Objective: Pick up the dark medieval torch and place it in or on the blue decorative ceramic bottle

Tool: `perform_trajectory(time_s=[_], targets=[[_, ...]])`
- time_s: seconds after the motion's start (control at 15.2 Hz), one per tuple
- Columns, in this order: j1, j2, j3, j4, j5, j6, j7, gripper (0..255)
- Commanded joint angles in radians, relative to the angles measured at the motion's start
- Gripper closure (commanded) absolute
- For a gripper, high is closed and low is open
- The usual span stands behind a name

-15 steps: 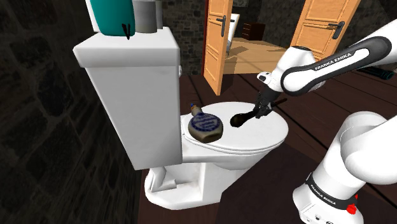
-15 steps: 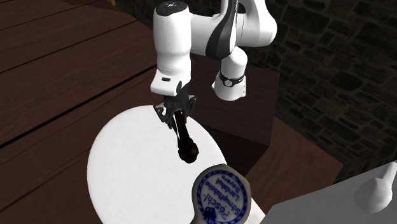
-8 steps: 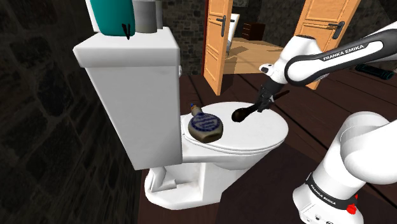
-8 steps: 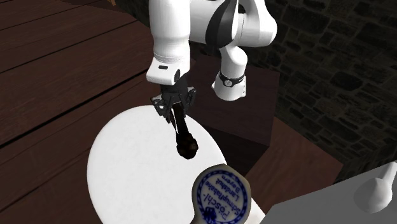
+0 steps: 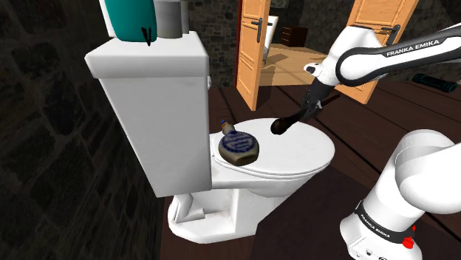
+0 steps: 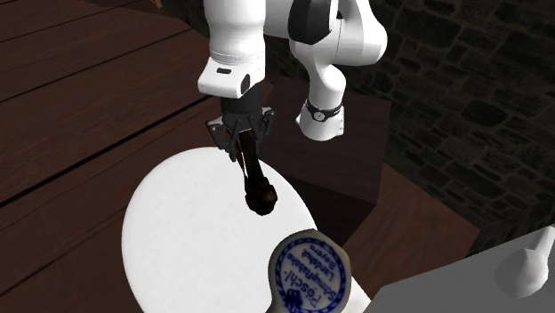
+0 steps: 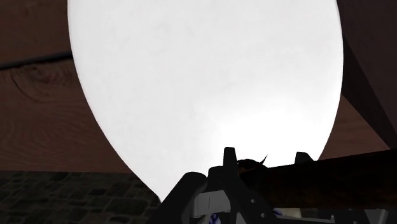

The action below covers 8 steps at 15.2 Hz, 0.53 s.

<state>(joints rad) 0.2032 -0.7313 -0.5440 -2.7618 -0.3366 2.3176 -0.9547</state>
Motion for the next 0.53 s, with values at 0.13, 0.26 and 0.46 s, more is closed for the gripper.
perform_trajectory(time_s=[0.13, 0.26, 0.46], targets=[[0.002, -0.028, 0.020, 0.038, 0.013, -0.065, 0.002, 255], [0.003, -0.036, 0.027, 0.052, 0.018, -0.087, 0.003, 255], [0.065, 0.049, 0.062, 0.091, 0.055, -0.043, 0.062, 255]])
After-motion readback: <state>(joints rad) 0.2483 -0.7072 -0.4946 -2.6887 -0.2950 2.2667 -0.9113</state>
